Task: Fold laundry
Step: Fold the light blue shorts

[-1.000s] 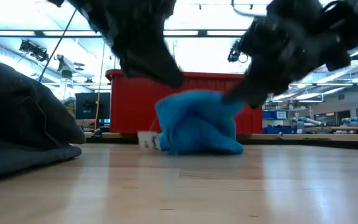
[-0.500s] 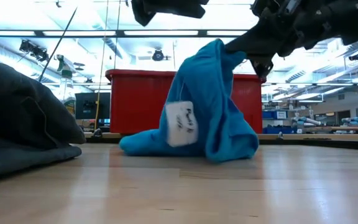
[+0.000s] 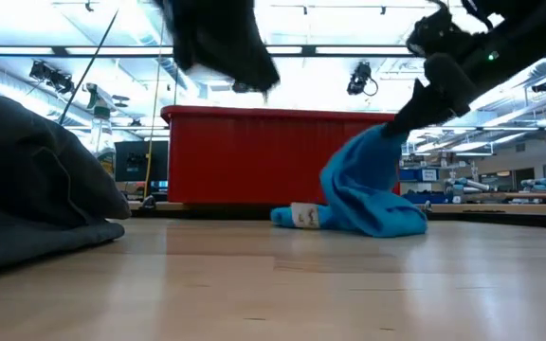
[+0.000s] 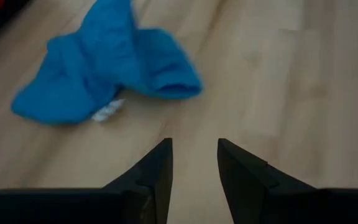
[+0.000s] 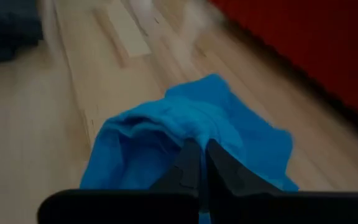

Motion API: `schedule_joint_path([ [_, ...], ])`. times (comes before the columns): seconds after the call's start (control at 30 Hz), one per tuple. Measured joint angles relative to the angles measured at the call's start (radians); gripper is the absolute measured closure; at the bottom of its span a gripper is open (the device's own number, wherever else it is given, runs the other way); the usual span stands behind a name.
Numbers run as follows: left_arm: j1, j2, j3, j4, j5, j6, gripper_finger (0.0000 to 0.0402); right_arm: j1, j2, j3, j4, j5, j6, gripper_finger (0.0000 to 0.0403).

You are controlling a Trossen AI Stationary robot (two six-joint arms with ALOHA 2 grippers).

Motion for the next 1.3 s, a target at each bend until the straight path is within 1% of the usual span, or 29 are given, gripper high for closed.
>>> schedule_joint_path([
  [0.1, 0.040, 0.043, -0.109, 0.263, -0.008, -0.044, 0.0271, 0.001, 0.001, 0.000, 0.009, 0.004, 0.033, 0.0393],
  [0.2, 0.077, 0.107, -0.204, 0.551, -0.011, -0.073, 0.0271, 0.001, 0.002, 0.000, 0.083, 0.036, 0.033, 0.0393],
  [0.27, 0.099, 0.152, -0.249, 0.688, -0.011, -0.078, 0.0271, -0.005, 0.002, 0.000, 0.136, 0.041, 0.031, 0.0392],
  [0.33, 0.121, 0.198, -0.271, 0.788, -0.011, -0.094, 0.0271, -0.007, 0.002, 0.000, 0.167, 0.020, 0.027, 0.0391],
  [0.4, 0.141, 0.235, -0.279, 0.825, -0.010, -0.125, 0.0271, -0.007, 0.002, 0.000, 0.200, -0.006, 0.006, 0.0390],
  [0.5, 0.161, 0.272, -0.274, 0.882, 0.014, -0.126, 0.0271, -0.006, 0.002, -0.001, 0.200, 0.003, -0.001, 0.0389],
  [0.57, 0.168, 0.297, -0.271, 0.980, 0.089, -0.112, 0.0271, -0.006, 0.002, -0.011, 0.204, 0.045, -0.001, 0.0389],
  [0.6, 0.168, 0.303, -0.271, 1.005, 0.126, -0.111, 0.0271, -0.006, 0.002, -0.016, 0.202, 0.074, 0.001, 0.0389],
  [0.67, 0.167, 0.331, -0.258, 1.029, 0.152, -0.107, 0.0271, -0.010, 0.009, -0.018, 0.211, 0.124, 0.011, 0.0389],
  [0.8, 0.154, 0.365, -0.217, 1.042, 0.160, -0.092, 0.0271, -0.020, 0.016, -0.019, 0.281, 0.138, -0.017, 0.0389],
  [1.0, 0.162, 0.380, -0.210, 1.005, 0.068, -0.125, 0.0271, -0.020, 0.041, -0.020, 0.333, 0.123, -0.021, 0.0388],
  [1.1, 0.179, 0.380, -0.210, 1.008, 0.061, -0.128, 0.0269, -0.016, 0.042, -0.020, 0.335, 0.104, -0.051, 0.0388],
  [1.17, 0.182, 0.380, -0.208, 1.007, 0.062, -0.116, 0.0258, -0.015, 0.042, -0.019, 0.336, 0.099, -0.082, 0.0387],
  [1.3, 0.198, 0.404, -0.170, 1.015, 0.067, -0.110, 0.0211, -0.015, 0.042, -0.019, 0.338, 0.100, -0.096, 0.0387],
])
